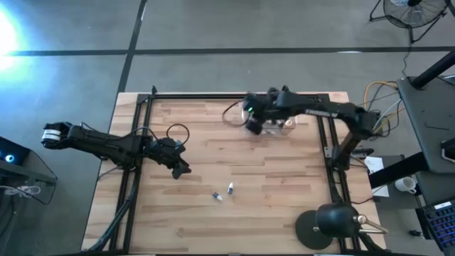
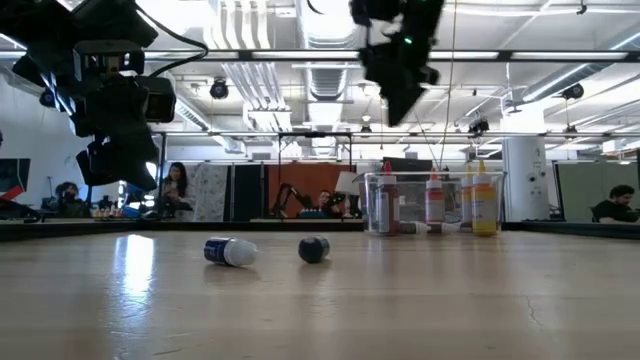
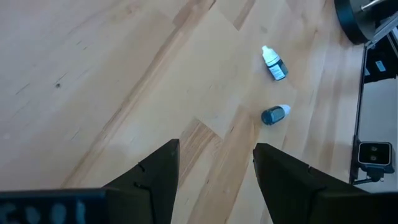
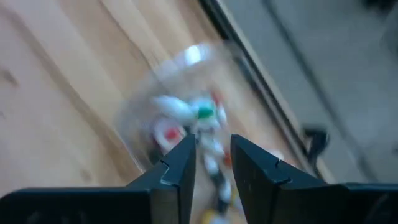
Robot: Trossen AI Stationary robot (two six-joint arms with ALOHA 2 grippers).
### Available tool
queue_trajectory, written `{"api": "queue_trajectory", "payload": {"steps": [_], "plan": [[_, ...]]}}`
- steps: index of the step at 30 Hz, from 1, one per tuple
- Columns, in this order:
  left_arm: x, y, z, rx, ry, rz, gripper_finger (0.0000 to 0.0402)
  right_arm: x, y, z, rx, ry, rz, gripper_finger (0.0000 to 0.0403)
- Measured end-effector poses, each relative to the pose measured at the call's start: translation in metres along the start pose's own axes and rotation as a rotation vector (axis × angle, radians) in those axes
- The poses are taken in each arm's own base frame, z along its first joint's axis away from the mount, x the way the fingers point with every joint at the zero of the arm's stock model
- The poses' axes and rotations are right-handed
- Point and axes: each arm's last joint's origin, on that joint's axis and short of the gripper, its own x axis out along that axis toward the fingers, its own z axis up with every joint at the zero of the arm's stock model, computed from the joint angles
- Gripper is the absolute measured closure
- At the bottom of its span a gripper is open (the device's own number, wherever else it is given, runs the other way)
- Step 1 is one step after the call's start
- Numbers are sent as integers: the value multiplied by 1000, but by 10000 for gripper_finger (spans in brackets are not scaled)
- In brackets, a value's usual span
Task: Pick & Place food coloring
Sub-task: Put the small purple food coloring bottle into the transparent bin
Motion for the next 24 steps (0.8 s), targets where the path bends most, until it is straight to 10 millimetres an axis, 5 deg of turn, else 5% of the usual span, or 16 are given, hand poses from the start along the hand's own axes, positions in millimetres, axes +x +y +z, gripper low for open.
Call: {"api": "queue_trajectory", "payload": {"steps": [6,10,18,24], "plan": [[0,-1,1,-9,-15,-11,223,15,-35,-26,150,184,151,308],[0,-3,4,-1,-50,-26,223,2,-40,-31,144,140,136,286],[8,-15,25,125,-297,-71,223,-22,-28,-52,76,100,199,262],[39,-21,29,444,-199,-88,223,-24,6,-86,-24,194,353,260]]}}
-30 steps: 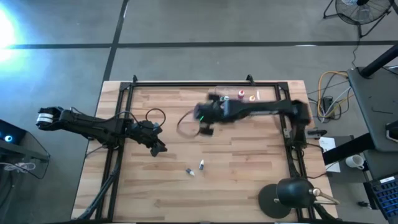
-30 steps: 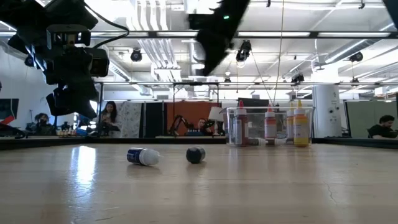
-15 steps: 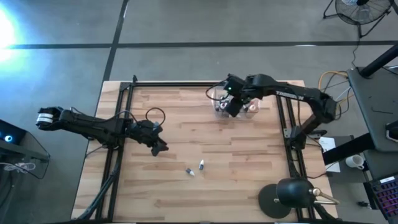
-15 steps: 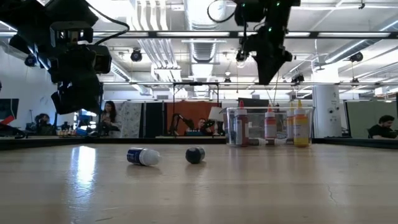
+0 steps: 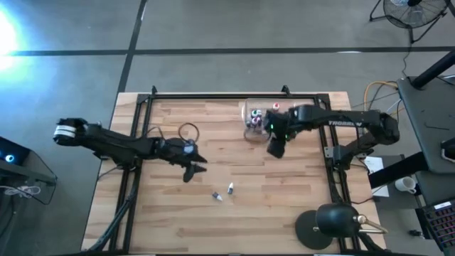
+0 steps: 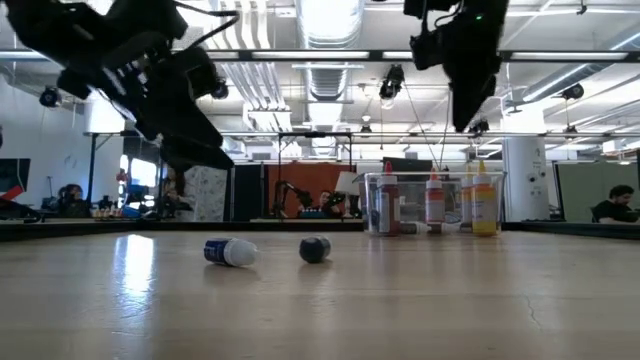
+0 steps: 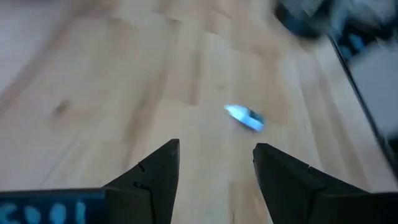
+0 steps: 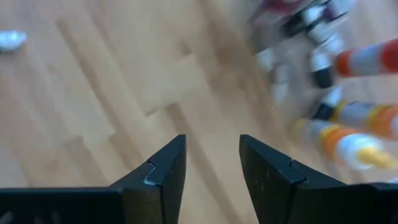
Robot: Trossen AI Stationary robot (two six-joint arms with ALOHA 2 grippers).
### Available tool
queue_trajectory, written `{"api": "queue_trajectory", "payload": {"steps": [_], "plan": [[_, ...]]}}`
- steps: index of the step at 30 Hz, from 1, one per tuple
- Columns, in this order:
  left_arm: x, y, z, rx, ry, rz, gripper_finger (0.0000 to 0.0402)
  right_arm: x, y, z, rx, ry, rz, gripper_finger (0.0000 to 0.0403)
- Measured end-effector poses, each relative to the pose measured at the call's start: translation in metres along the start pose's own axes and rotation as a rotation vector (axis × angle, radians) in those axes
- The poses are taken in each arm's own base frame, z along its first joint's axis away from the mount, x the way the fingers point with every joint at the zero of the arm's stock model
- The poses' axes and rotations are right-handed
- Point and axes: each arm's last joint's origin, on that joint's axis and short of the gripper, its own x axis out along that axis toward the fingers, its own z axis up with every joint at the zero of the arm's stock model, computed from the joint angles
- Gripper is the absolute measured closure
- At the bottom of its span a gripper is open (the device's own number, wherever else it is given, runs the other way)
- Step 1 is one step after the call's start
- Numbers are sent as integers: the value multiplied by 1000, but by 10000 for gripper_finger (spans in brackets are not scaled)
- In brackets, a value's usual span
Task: Pick & Place food coloring
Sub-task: Put the small purple food coloring bottle into the transparent bin
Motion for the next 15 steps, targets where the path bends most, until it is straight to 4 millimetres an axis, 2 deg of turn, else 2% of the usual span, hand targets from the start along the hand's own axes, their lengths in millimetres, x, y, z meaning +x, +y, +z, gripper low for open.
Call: {"api": "queue_trajectory", "payload": {"steps": [3,7,15], "plan": [[15,-4,5,155,59,-86,223,7,17,-12,-24,34,10,263],[35,-10,16,267,105,-206,223,11,35,-23,-39,45,12,262],[83,-33,15,297,268,-332,223,-2,43,-30,-89,-38,-109,259]]}}
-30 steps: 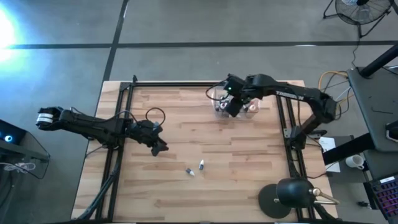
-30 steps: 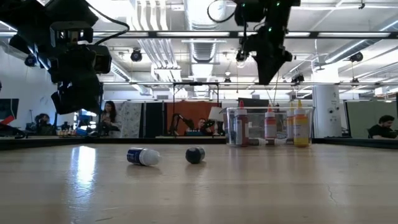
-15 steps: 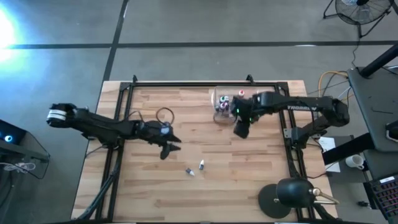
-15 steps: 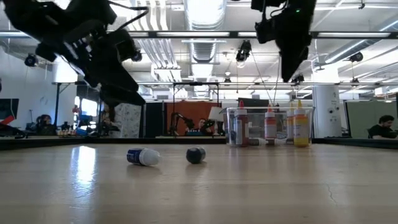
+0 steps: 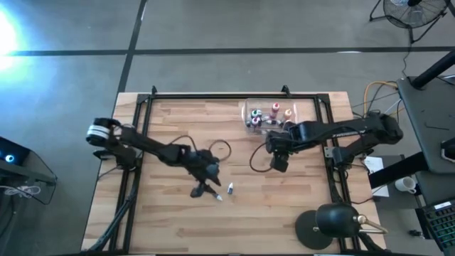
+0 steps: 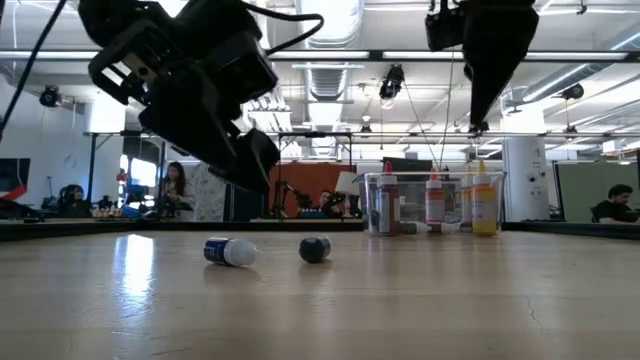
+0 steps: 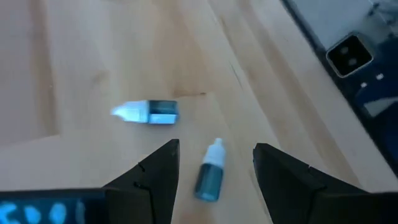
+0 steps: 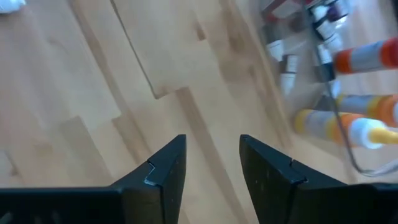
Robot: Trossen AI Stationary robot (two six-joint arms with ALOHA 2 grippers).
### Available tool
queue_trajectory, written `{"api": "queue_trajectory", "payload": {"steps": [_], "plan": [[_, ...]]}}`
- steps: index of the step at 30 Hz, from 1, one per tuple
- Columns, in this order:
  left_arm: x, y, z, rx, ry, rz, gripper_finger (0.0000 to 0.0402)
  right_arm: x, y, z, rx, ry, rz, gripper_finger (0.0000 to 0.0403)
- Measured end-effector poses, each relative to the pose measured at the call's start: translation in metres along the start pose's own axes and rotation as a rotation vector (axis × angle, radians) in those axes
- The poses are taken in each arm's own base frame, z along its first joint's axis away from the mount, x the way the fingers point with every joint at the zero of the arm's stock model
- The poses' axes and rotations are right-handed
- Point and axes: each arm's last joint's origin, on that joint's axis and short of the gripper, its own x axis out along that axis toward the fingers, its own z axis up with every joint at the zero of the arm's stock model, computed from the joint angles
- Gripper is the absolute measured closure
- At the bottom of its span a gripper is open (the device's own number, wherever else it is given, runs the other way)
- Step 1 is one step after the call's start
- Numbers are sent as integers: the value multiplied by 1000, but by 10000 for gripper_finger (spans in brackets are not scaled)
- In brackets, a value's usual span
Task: Pick & Place food coloring
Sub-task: Put the small purple food coloring bottle into the transparent bin
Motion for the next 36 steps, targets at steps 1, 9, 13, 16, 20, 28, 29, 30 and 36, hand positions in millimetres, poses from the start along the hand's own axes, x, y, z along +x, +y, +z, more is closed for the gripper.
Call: {"api": "queue_trajectory", "payload": {"steps": [1,9,13,16,20,28,29,30,36], "plan": [[5,-2,1,0,11,5,223,-2,-1,-1,-8,-9,-7,258],[32,-26,4,77,82,89,224,-12,-11,-10,-64,-51,-77,258],[47,-37,-5,140,125,165,227,-16,-19,-17,-47,-104,-155,257],[57,-40,-8,162,147,249,228,-18,-24,-23,-29,-128,-178,254],[65,-37,-7,171,214,319,237,-20,-29,-33,14,-147,-182,253],[63,-30,0,124,241,358,333,-25,-39,-49,92,-186,-165,254],[61,-28,3,98,242,366,345,-27,-40,-50,97,-193,-161,255],[59,-26,7,72,245,378,356,-28,-41,-51,99,-198,-158,256],[32,4,59,10,85,537,367,-33,-45,-54,114,-241,-166,262]]}}
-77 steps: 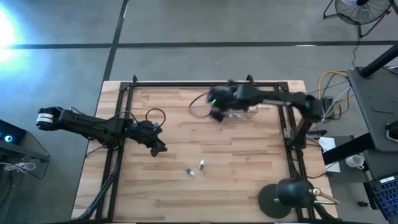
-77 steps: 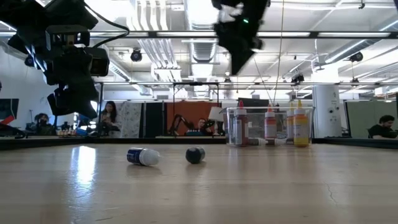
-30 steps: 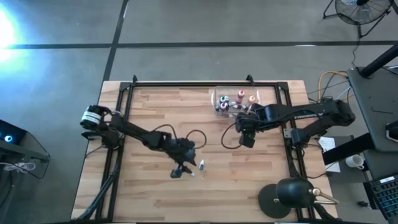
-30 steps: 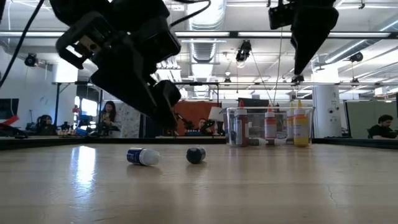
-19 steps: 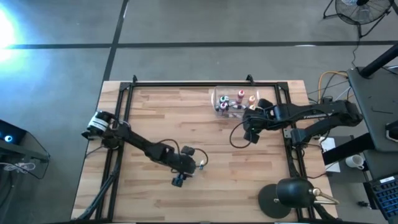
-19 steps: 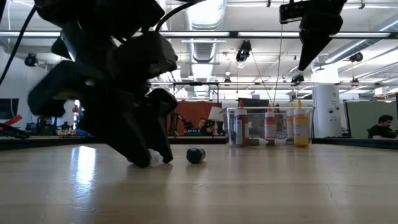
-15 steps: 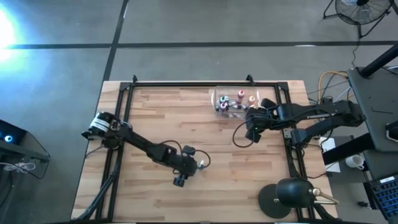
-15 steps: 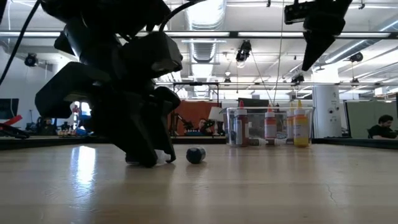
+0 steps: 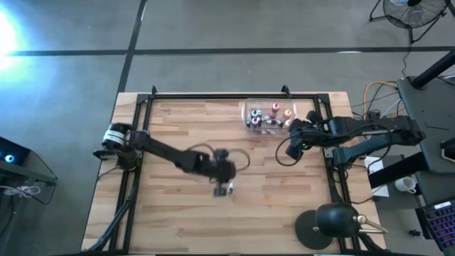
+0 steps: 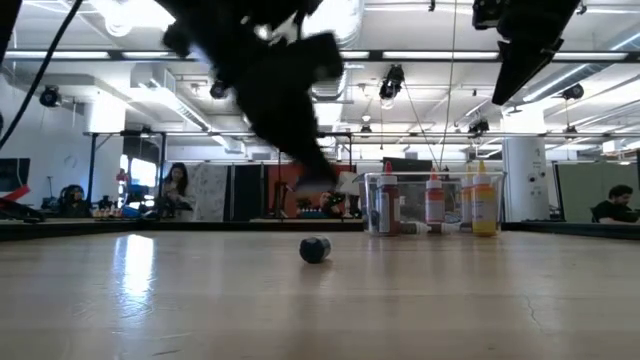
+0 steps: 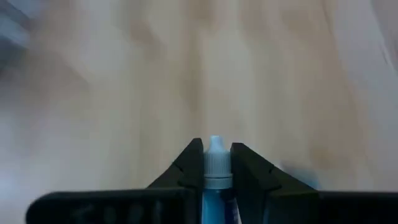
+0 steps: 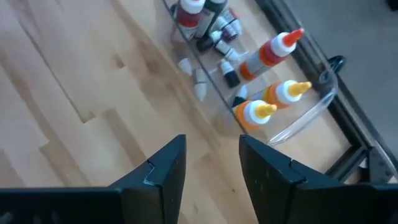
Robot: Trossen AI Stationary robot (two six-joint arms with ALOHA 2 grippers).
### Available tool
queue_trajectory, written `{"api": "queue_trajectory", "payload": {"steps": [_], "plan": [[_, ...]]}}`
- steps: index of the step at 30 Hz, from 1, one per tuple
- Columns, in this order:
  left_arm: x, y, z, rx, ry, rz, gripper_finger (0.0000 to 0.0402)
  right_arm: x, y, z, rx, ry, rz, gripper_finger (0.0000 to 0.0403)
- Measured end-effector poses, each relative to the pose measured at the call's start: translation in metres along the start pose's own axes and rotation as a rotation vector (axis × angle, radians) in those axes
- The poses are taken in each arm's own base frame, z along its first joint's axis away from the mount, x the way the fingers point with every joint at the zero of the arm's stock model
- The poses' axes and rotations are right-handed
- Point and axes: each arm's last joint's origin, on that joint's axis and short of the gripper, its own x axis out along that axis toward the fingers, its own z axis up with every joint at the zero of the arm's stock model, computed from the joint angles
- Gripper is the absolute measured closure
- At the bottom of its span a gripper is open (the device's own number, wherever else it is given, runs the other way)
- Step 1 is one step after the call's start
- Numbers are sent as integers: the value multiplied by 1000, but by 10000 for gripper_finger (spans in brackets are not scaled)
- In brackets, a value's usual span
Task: Pick & Place food coloring
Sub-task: Put the small purple food coloring bottle into the transparent bin, then put the small green food coloring bottle into the transparent bin
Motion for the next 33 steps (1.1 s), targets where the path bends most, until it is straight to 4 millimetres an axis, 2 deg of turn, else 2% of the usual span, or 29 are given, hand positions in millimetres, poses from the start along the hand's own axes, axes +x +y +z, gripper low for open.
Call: {"api": "queue_trajectory", "payload": {"steps": [3,6,9,13,16,18,21,26,30,33], "plan": [[-15,35,35,-19,-119,129,361,-3,-2,2,8,-37,-32,261],[-30,84,74,-62,-302,240,359,-6,-6,4,19,-95,-100,262],[-42,137,102,-103,-490,236,358,-10,-9,7,33,-146,-154,263],[-36,196,114,-246,-636,174,333,-15,-10,11,56,-176,-167,259],[-34,221,118,-384,-635,143,292,-15,-10,11,89,-180,-164,254],[-37,225,123,-439,-621,151,264,-15,-10,11,100,-177,-164,250],[-49,219,131,-420,-614,152,231,-14,-11,9,111,-164,-171,247],[-77,211,153,-356,-693,146,207,-14,-10,9,121,-160,-161,249],[-92,191,146,-307,-538,-24,205,-13,-2,6,56,-73,-7,249],[-92,159,126,-230,-326,-202,205,-9,13,4,-31,-10,180,248]]}}
